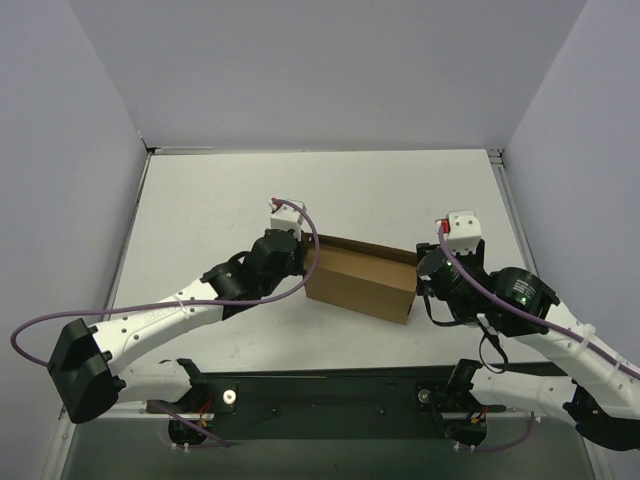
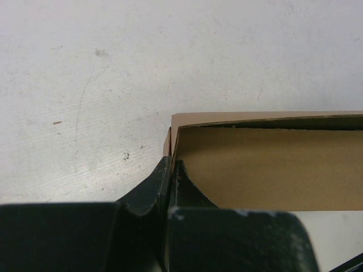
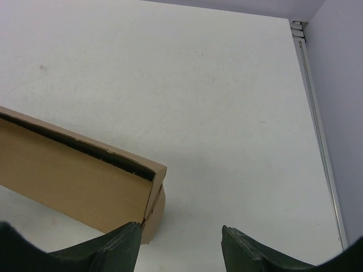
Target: Fold the paper box
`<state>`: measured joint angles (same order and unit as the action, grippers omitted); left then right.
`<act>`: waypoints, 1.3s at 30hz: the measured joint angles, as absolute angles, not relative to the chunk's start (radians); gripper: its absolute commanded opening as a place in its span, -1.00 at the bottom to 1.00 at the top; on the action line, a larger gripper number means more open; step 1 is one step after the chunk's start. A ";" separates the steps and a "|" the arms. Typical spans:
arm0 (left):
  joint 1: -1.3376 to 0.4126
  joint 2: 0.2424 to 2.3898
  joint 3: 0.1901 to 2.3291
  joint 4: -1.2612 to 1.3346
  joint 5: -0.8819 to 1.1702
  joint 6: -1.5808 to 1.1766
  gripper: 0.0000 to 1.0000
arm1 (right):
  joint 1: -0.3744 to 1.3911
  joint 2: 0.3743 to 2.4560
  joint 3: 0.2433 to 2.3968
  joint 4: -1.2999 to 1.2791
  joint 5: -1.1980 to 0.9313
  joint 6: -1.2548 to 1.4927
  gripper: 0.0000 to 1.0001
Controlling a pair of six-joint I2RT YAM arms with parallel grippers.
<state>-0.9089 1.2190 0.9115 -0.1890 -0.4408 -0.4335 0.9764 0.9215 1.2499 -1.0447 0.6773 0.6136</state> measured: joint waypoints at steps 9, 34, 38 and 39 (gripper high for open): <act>-0.923 1.225 0.922 -0.204 -0.458 -0.434 -1.00 | 0.917 0.932 1.159 -0.888 0.651 0.598 -0.03; -0.961 1.227 0.931 -0.225 -0.493 -0.442 -1.00 | 0.902 0.900 0.926 -0.672 0.680 0.606 -1.00; -0.961 1.228 0.932 -0.227 -0.494 -0.443 -1.00 | 0.984 0.911 0.920 -0.719 0.764 0.691 -1.00; -0.961 1.227 0.932 -0.228 -0.494 -0.444 -1.00 | 0.996 0.917 0.918 -0.730 0.779 0.713 -1.00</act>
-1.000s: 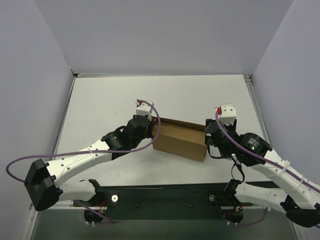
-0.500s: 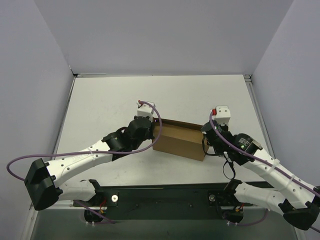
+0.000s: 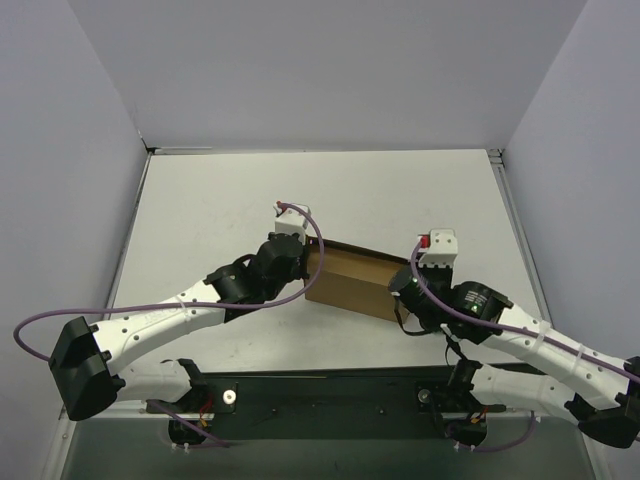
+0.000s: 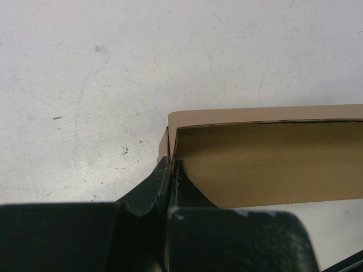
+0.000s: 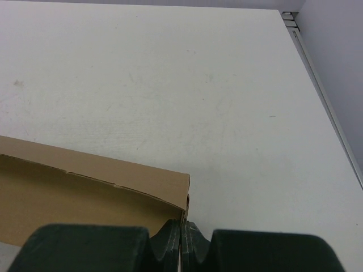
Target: Fold the paper box
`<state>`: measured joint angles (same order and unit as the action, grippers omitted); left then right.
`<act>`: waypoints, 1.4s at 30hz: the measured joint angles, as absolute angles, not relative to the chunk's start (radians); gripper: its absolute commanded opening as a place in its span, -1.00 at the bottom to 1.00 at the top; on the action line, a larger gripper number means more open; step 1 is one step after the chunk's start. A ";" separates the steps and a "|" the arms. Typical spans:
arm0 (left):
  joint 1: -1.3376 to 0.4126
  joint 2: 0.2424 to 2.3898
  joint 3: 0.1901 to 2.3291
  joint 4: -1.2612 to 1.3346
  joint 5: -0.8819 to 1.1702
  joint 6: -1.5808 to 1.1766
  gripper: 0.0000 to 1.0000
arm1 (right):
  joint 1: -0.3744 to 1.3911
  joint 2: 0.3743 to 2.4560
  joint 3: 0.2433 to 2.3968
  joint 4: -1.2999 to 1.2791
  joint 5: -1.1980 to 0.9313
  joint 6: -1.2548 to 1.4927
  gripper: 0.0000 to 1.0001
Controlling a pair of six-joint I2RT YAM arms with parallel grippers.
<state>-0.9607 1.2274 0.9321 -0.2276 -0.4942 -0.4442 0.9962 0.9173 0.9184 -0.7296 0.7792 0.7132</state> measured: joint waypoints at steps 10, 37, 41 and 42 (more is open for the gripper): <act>-0.961 1.187 0.933 -0.279 -0.425 -0.393 -0.25 | 1.056 0.959 0.908 -0.804 0.900 0.910 -1.00; -0.823 1.122 1.014 -0.378 -0.185 -0.196 -0.04 | 1.082 0.960 0.907 -0.832 0.920 0.942 -1.00; -0.821 1.139 1.015 -0.374 -0.164 -0.196 -0.05 | 1.082 0.960 0.907 -0.833 0.920 0.942 -1.00; -0.821 1.142 1.017 -0.372 -0.157 -0.196 -0.05 | 1.082 0.960 0.907 -0.833 0.920 0.942 -1.00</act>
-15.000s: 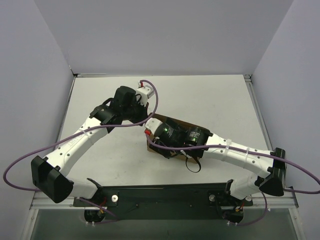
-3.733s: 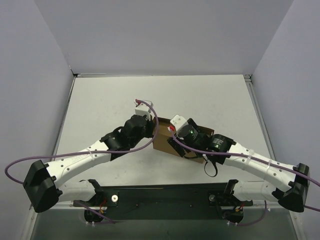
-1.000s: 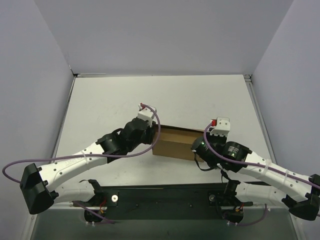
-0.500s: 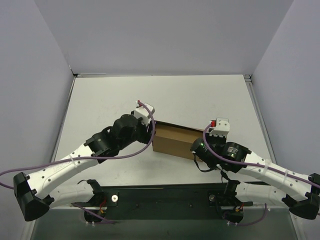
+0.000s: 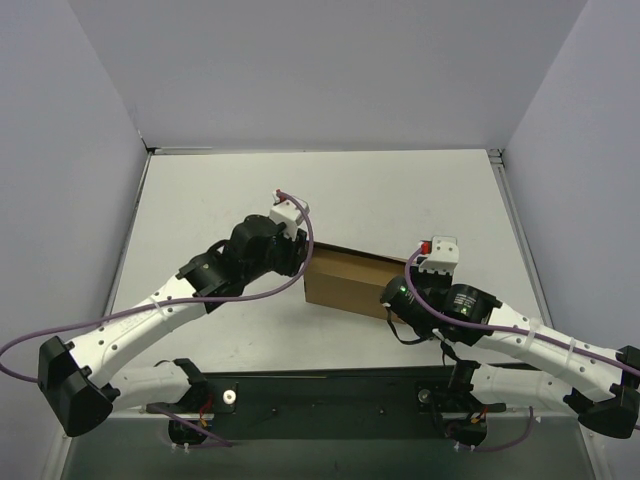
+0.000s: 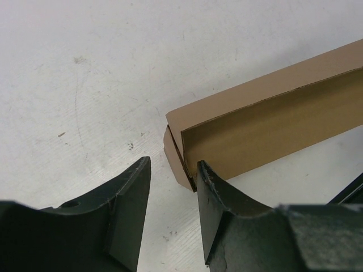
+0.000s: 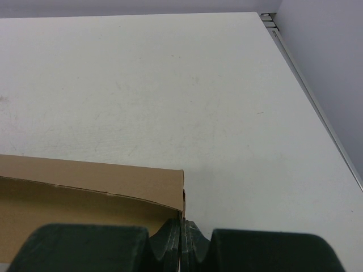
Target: Fold the paper box
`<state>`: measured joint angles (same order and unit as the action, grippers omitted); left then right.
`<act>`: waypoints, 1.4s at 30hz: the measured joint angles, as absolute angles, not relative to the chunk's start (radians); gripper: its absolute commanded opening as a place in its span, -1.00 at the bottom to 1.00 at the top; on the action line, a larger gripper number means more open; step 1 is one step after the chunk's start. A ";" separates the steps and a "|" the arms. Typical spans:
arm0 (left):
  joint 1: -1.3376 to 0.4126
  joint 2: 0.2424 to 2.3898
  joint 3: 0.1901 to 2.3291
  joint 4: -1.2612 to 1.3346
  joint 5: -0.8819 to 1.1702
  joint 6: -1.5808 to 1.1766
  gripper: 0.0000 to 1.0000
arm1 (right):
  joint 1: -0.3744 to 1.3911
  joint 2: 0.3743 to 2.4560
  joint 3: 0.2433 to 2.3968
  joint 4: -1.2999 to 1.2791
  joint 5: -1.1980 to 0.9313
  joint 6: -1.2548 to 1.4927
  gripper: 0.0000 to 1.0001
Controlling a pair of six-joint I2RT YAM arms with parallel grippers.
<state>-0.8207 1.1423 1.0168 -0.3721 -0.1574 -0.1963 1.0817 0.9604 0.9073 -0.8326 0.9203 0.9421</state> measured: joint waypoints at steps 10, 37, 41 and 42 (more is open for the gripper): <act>-0.804 1.188 1.049 -0.324 -0.122 -0.196 -0.39 | 1.082 0.961 0.907 -0.834 0.921 0.942 -1.00; -0.917 1.107 0.801 -0.012 -0.324 -0.199 -1.00 | 1.110 0.971 0.873 -0.832 0.979 0.995 -0.99; -0.949 1.096 0.761 0.035 -0.384 -0.203 -1.00 | 1.114 0.971 0.872 -0.835 0.976 0.995 -0.56; -0.955 1.094 0.756 0.042 -0.397 -0.204 -1.00 | 1.116 0.971 0.871 -0.843 0.954 0.995 -0.44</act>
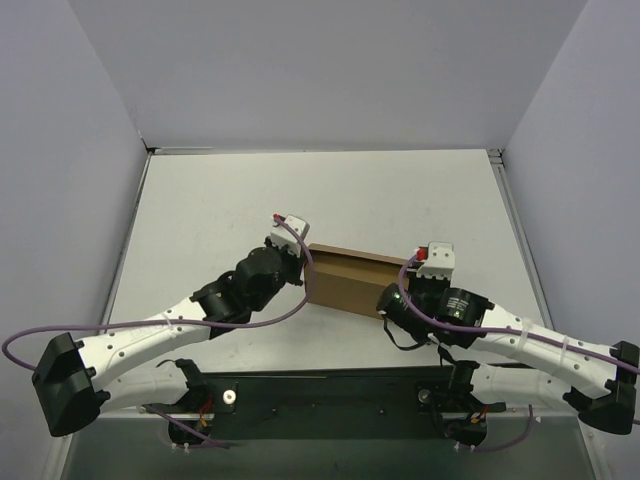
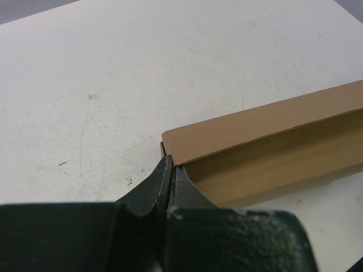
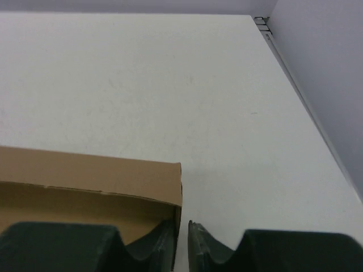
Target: Fold the paper box
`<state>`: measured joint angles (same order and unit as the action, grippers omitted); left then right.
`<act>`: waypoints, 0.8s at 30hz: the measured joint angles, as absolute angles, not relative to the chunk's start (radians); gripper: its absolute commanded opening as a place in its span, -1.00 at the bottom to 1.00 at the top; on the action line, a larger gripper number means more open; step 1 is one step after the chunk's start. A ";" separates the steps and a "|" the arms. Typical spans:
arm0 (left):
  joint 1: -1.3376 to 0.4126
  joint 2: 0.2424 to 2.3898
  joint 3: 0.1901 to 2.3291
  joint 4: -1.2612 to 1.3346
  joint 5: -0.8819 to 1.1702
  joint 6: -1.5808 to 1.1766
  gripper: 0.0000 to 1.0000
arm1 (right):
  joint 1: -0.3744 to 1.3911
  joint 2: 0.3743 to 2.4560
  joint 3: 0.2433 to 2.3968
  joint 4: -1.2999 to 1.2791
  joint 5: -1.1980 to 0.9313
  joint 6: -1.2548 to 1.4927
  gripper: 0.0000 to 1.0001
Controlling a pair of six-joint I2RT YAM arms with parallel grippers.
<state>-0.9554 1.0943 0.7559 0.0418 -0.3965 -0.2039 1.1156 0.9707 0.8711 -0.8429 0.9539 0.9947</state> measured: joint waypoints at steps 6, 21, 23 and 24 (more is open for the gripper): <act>-0.983 1.095 0.741 0.059 -0.460 -0.206 -1.00 | 1.121 0.966 0.878 -0.910 0.971 0.958 0.16; -1.001 1.124 0.736 0.081 -0.506 -0.210 -1.00 | 1.154 0.860 1.096 -0.961 0.647 0.739 0.22; -1.002 1.126 0.736 0.083 -0.510 -0.211 -1.00 | 1.154 0.867 1.151 -0.949 0.613 0.706 0.14; -1.004 1.127 0.736 0.085 -0.513 -0.213 -1.00 | 1.154 0.874 1.171 -0.944 0.606 0.694 0.10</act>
<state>-1.0039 1.1275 0.7364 0.0849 -0.5129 -0.2131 1.1538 0.8738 1.1706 -0.9443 0.6064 0.6945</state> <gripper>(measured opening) 0.026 0.596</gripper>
